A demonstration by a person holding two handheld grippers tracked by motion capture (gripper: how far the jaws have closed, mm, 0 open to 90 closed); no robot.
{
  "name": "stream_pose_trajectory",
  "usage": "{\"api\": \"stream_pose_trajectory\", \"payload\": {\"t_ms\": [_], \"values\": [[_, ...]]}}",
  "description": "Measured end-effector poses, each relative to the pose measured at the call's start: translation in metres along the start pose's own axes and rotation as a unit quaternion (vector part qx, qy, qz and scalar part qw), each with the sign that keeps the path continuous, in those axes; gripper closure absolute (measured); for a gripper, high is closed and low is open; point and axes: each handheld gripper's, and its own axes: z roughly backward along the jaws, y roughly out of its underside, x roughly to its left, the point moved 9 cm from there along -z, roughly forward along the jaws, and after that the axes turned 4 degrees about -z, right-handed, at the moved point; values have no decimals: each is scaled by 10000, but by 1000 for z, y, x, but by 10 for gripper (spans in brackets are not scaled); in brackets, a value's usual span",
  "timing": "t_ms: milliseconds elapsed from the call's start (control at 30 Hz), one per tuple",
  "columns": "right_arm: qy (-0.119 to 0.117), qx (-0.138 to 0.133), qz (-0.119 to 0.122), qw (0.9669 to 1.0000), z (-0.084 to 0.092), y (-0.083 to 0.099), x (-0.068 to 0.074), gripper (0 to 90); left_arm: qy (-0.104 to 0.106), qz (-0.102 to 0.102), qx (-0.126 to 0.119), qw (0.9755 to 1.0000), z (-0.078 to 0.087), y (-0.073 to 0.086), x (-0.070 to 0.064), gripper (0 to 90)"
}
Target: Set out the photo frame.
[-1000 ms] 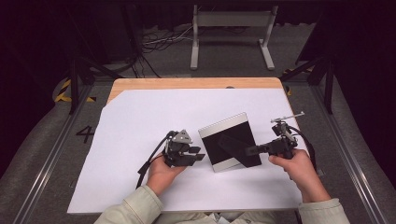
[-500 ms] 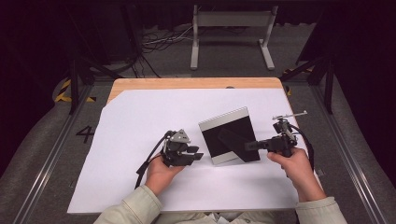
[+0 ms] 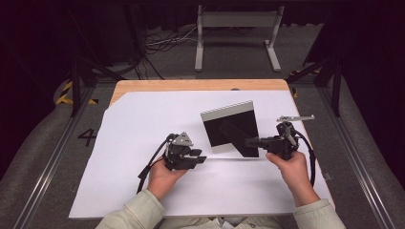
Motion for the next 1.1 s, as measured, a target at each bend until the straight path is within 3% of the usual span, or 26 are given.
{"api": "stream_pose_trajectory", "payload": {"t_ms": [333,1033,1100], "values": [[248,0,122,9996,-9,5,-15,873,20,-16,19,10000,-1,1,0,646],[354,642,416,9964,-1,33,-20,871,14,33,27,10000,-1,1,0,642],[341,677,409,9963,-1,36,-21,870,138,93,-2,9999,0,0,0,642]]}}
